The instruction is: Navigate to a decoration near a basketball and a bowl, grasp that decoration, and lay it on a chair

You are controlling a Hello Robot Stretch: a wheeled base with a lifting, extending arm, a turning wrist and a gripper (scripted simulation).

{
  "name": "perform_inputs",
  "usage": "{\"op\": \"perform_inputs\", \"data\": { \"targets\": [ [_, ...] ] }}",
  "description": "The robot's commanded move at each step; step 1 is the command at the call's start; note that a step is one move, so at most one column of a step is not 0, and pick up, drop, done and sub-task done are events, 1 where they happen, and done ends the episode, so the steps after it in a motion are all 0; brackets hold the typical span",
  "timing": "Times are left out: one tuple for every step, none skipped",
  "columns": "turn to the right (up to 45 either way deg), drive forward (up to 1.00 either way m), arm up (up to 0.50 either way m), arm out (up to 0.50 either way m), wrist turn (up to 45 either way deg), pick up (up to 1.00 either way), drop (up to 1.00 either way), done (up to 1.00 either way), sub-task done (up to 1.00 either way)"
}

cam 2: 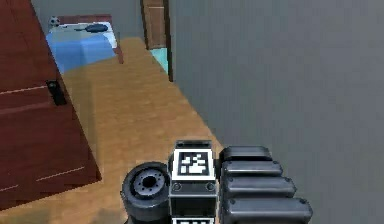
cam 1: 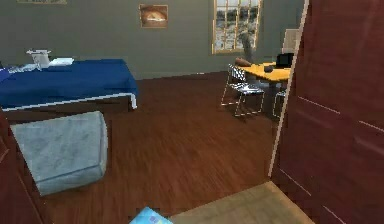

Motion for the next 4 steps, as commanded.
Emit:
{"op": "perform_inputs", "data": {
  "targets": [
    [3.0,0.0,0.0,0.0,0.0,0.0,0.0,0.0,0.0],
    [0.0,1.0,0.0,0.0,0.0,0.0,0.0,0.0,0.0],
    [0.0,1.0,0.0,0.0,0.0,0.0,0.0,0.0,0.0],
    [0.0,1.0,0.0,0.0,0.0,0.0,0.0,0.0,0.0]
  ]
}}
